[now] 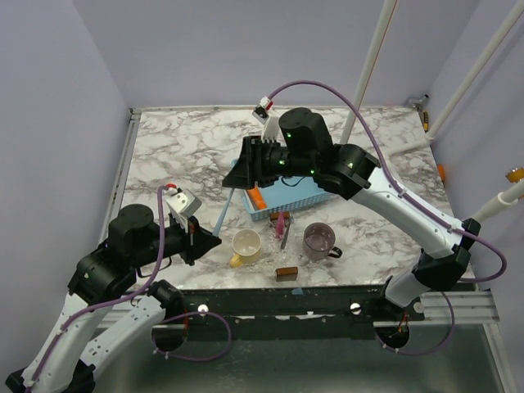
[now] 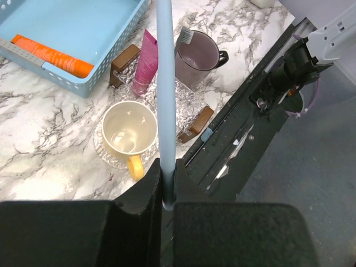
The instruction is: Prepare toiletry sets of a toothbrush and toothpaste on the tray
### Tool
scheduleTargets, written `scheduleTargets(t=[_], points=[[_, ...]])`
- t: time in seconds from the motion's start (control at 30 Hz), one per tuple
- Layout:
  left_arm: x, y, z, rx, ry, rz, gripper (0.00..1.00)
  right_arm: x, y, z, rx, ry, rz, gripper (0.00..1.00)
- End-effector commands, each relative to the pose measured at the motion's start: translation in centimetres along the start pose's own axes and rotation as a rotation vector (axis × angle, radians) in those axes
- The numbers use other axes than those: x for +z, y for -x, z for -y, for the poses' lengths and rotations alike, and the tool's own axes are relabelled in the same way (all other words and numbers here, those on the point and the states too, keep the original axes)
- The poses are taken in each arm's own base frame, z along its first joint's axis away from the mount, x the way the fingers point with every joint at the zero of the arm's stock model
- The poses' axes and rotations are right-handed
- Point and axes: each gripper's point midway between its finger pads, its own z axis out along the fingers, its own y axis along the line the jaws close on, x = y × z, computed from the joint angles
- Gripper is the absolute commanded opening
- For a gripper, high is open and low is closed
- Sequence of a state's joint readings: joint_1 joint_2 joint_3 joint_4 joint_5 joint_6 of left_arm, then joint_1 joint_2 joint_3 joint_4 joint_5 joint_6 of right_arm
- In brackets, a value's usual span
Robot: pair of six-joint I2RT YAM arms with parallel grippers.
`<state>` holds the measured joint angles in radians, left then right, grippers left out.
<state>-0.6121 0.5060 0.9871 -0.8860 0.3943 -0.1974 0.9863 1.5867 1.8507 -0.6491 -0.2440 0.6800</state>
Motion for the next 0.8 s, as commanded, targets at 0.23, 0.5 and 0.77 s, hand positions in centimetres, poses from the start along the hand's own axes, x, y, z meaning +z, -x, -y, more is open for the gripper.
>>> scheduleTargets(t=[0.23,0.5,0.77], points=[[-0.4,-0.5,-0.3,0.022,0.020,0.002,0.00,-1.0,-0.4,-1.2,0.033,0.067,-0.040,0.38],[-0.4,-0.6,-0.4,0.021,0.025,-0.001,0.00,-1.5,-0.2,-1.2,0.033,0.055,-0.041,0.30],[-0.2,-0.7,-0.3,0.016,0.016,-0.015,0.06,-1.5,-0.6,-1.0,0.030,0.061,-0.050,0.03]])
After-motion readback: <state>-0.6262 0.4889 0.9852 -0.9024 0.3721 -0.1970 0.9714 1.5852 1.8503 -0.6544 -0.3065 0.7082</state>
